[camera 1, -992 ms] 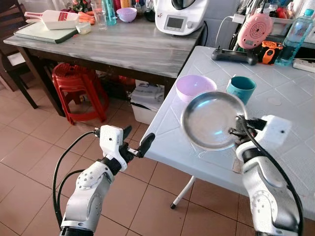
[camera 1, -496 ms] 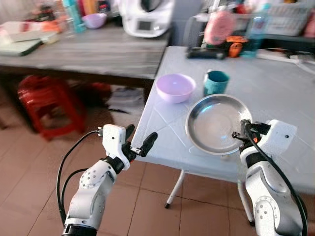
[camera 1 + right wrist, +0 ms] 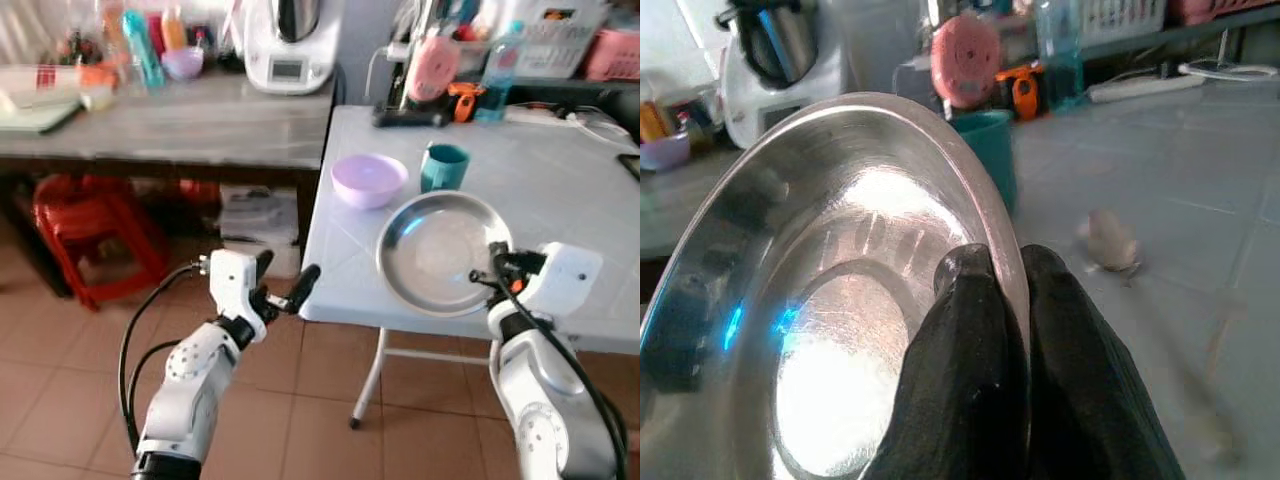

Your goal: Setting the table

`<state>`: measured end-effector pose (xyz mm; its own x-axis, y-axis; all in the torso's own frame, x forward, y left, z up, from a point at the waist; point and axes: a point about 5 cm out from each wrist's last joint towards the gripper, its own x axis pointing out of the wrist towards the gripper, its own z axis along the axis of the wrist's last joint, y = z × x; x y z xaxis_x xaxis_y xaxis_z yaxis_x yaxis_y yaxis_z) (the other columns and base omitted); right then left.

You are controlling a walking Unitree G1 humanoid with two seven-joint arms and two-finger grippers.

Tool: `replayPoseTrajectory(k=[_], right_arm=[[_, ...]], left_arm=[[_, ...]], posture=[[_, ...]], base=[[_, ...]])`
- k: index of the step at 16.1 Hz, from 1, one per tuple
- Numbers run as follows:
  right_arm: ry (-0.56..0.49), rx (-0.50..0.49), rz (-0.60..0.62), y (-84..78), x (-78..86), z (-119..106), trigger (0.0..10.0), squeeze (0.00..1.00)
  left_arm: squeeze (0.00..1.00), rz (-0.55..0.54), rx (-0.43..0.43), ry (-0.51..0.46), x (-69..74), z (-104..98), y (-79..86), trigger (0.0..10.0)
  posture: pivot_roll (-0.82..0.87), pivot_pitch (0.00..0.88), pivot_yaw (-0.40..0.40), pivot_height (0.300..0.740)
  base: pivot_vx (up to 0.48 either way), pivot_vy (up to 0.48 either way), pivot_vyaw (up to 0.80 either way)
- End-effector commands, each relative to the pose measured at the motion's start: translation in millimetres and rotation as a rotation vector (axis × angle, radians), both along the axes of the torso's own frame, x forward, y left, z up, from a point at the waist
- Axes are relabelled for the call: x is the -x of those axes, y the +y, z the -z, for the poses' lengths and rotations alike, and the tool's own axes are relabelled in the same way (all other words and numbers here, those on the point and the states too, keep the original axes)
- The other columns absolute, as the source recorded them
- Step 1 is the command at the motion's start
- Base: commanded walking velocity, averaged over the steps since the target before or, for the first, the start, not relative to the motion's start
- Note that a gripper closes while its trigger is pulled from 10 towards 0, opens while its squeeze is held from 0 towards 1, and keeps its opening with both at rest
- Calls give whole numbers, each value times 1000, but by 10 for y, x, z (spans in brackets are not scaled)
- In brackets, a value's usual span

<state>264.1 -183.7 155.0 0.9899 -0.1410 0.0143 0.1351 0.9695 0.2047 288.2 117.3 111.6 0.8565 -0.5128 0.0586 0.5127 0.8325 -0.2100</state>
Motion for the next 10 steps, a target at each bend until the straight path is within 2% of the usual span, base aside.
replayPoseTrajectory(k=[1,10], right_arm=[[-23,4,-7,36,-15,-63,10000,0],[-13,7,15,1,11,-37,10000,0]], left_arm=[[0,-20,-16,1,1,11,70,10000],[0,-9,-15,5,0,26,14,10000]], posture=[[-49,4,32,740],[-58,11,36,740]], base=[[0,304,-800],[0,305,-790]])
